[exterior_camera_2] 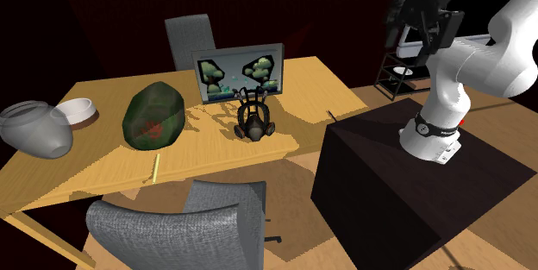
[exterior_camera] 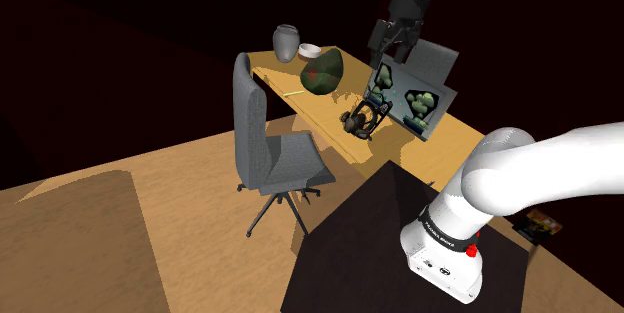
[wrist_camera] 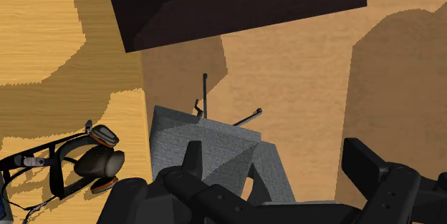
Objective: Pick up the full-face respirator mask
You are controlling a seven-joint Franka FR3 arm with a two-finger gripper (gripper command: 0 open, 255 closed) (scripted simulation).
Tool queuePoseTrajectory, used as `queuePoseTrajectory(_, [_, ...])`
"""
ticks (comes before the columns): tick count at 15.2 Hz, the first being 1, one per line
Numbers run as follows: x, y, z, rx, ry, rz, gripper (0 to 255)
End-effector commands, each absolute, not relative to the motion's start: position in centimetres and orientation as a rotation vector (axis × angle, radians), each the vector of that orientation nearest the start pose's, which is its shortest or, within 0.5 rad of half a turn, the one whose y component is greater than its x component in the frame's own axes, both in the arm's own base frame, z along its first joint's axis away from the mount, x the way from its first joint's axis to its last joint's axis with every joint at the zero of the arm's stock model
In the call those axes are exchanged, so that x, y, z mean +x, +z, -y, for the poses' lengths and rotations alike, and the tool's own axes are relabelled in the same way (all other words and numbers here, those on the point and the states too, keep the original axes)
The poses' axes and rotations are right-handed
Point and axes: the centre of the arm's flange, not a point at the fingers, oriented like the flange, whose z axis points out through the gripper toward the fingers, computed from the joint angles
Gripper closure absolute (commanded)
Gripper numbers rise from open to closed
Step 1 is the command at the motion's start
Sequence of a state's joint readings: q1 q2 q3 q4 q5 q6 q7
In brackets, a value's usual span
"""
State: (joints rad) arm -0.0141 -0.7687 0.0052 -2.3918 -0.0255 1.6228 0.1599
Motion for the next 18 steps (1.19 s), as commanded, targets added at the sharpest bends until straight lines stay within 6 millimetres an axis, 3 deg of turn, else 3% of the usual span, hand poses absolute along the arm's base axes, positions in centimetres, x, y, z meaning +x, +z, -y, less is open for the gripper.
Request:
queuePoseTrajectory(1, [31.5,57.3,0.5,-3.159,-0.003,-0.268,0])
queuePoseTrajectory(18, [37.9,45.2,18.8,-3.119,-0.012,-0.295,0])
